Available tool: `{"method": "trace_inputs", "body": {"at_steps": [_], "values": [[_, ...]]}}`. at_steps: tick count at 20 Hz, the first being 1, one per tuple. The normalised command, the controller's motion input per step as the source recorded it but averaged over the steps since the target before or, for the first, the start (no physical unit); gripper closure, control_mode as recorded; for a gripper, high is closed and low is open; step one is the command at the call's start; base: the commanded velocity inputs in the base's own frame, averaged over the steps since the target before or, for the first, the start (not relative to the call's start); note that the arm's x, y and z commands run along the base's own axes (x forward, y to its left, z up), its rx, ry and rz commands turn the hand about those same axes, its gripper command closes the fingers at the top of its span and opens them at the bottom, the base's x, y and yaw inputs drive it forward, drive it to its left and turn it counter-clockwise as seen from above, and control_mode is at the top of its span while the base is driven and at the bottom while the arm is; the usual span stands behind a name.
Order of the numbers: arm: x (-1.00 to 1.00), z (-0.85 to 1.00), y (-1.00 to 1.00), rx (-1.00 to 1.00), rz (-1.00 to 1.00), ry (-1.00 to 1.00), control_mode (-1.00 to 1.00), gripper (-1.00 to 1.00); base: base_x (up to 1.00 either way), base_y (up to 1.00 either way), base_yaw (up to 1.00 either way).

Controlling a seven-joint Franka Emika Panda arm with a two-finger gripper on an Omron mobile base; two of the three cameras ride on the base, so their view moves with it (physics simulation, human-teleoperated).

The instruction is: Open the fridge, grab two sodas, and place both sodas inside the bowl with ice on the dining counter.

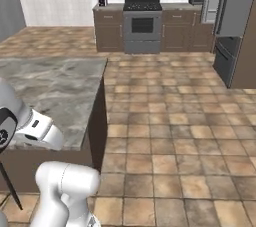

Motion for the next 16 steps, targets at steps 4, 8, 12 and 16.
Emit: {"method": "trace_inputs", "body": {"at_steps": [4,8,12,16], "values": [[0.0,0.0,0.0,0.0,0.0,0.0,1.0,-1.0,0.85,-1.0,0.0],[0.0,0.0,0.0,0.0,0.0,0.0,1.0,-1.0,0.9,-0.83,0.0],[0.0,0.0,0.0,0.0,0.0,0.0,1.0,-1.0,1.0,-0.56,0.0],[0.0,0.0,0.0,0.0,0.0,0.0,1.0,-1.0,1.0,-0.37,0.04]]}}
